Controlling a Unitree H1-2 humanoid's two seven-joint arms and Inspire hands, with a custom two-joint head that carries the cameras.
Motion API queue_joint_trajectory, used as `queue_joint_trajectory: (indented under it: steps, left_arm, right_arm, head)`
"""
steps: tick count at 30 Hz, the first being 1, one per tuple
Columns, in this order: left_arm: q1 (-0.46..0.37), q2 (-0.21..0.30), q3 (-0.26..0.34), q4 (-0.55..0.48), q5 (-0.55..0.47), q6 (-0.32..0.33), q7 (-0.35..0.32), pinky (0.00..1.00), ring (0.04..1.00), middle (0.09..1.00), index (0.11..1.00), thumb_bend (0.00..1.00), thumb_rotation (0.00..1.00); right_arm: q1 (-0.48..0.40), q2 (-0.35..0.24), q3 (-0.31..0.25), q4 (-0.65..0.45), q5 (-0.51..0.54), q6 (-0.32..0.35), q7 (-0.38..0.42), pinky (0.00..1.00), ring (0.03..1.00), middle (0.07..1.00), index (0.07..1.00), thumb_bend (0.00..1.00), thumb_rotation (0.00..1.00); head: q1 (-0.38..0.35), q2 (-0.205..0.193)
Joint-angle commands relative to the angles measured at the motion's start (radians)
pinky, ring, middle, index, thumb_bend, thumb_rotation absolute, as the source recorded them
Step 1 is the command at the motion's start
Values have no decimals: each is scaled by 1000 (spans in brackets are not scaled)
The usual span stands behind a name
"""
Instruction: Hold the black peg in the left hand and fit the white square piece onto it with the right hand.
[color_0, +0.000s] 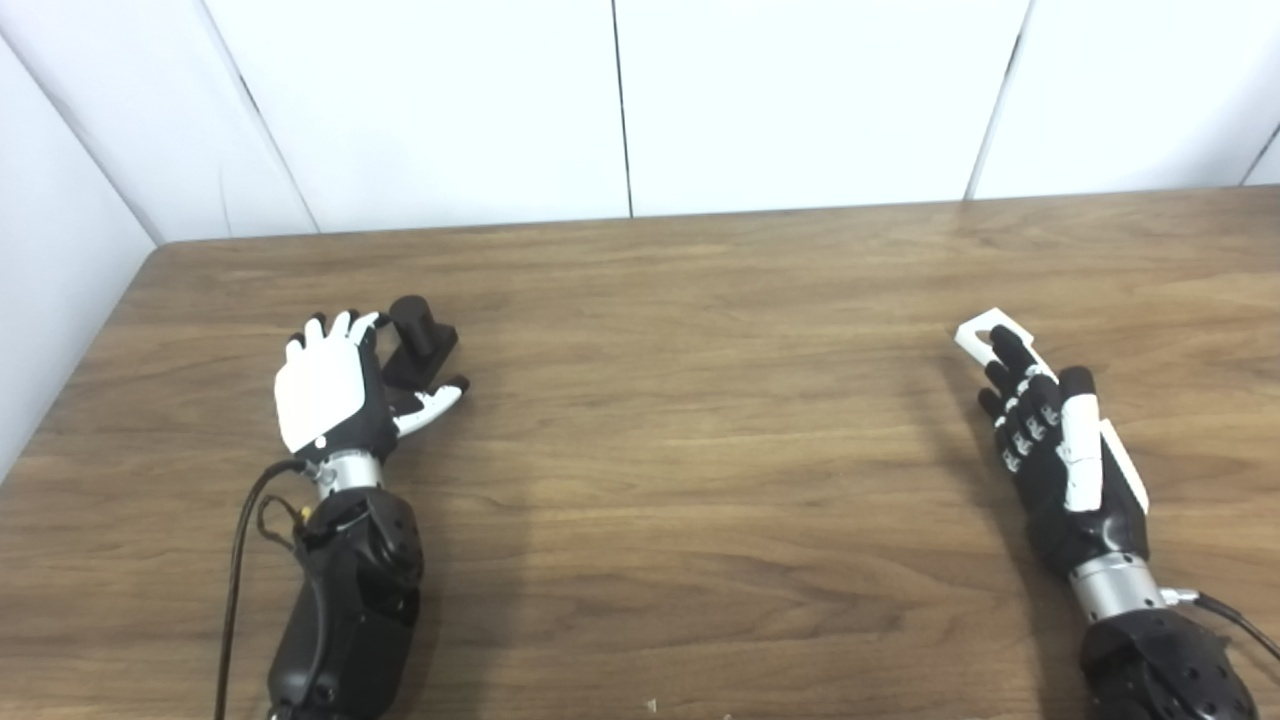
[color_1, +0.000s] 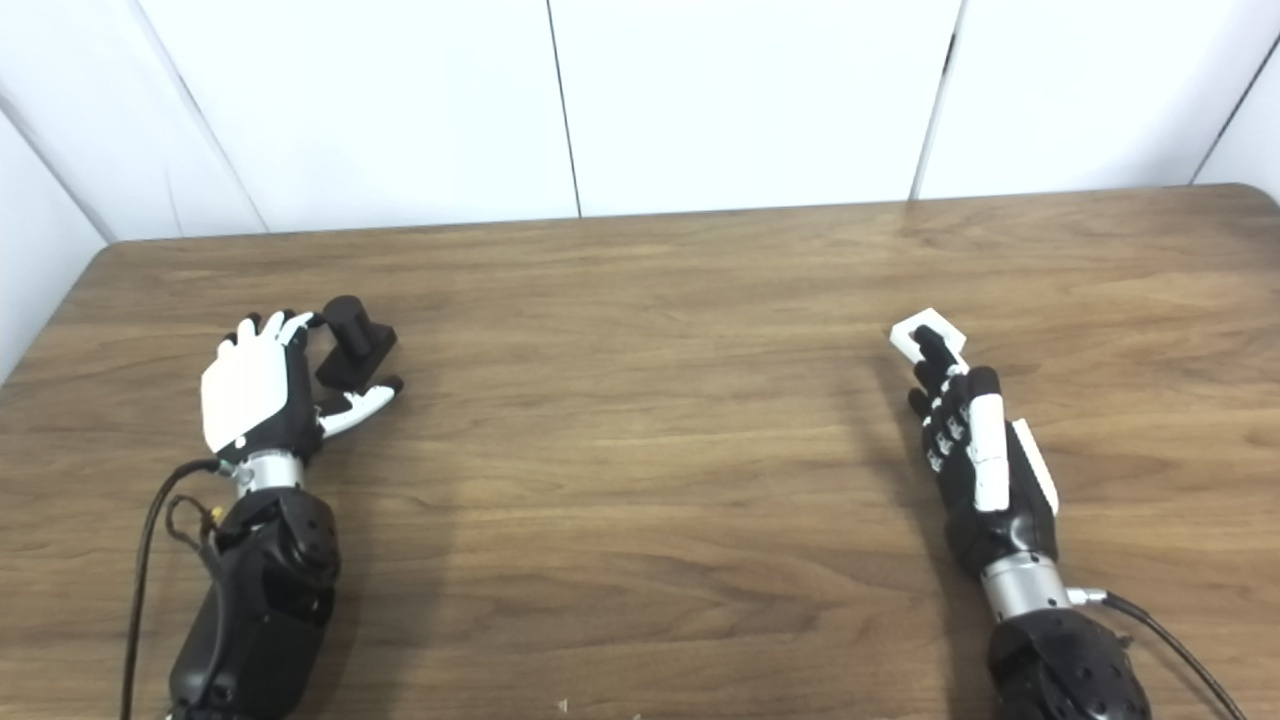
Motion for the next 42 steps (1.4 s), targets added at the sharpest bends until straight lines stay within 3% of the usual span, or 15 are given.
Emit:
queue_joint_trajectory:
  steps: [1, 16, 23, 34, 42]
  left_arm:
    - [-63, 34, -2, 5, 0, -8, 39, 1000, 997, 934, 812, 767, 479]
    - [-129, 49, -31, 110, -38, -12, 82, 1000, 988, 930, 809, 767, 445]
    - [-130, 53, -34, 102, -44, 2, 80, 1000, 975, 908, 739, 749, 423]
    - [-108, 62, -44, 75, -35, 0, 106, 1000, 953, 860, 529, 744, 310]
    - [-106, 79, -70, 68, -10, 30, 91, 1000, 952, 857, 492, 773, 272]
  right_arm:
    - [2, 1, -1, 7, 3, -43, 10, 1000, 1000, 995, 928, 636, 1000]
    - [16, 4, -2, 3, 15, -36, 10, 1000, 1000, 997, 935, 628, 999]
    - [16, -1, -6, 3, 17, -35, 12, 1000, 1000, 997, 935, 655, 990]
    - [13, -9, -8, 3, 30, -33, 18, 1000, 1000, 1000, 935, 650, 974]
    - [13, -19, -4, 6, 24, -37, 20, 1000, 1000, 1000, 937, 664, 985]
  head:
    - [2, -1]
    - [-3, -3]
    - [4, 1]
    - [11, 10]
    - [15, 12]
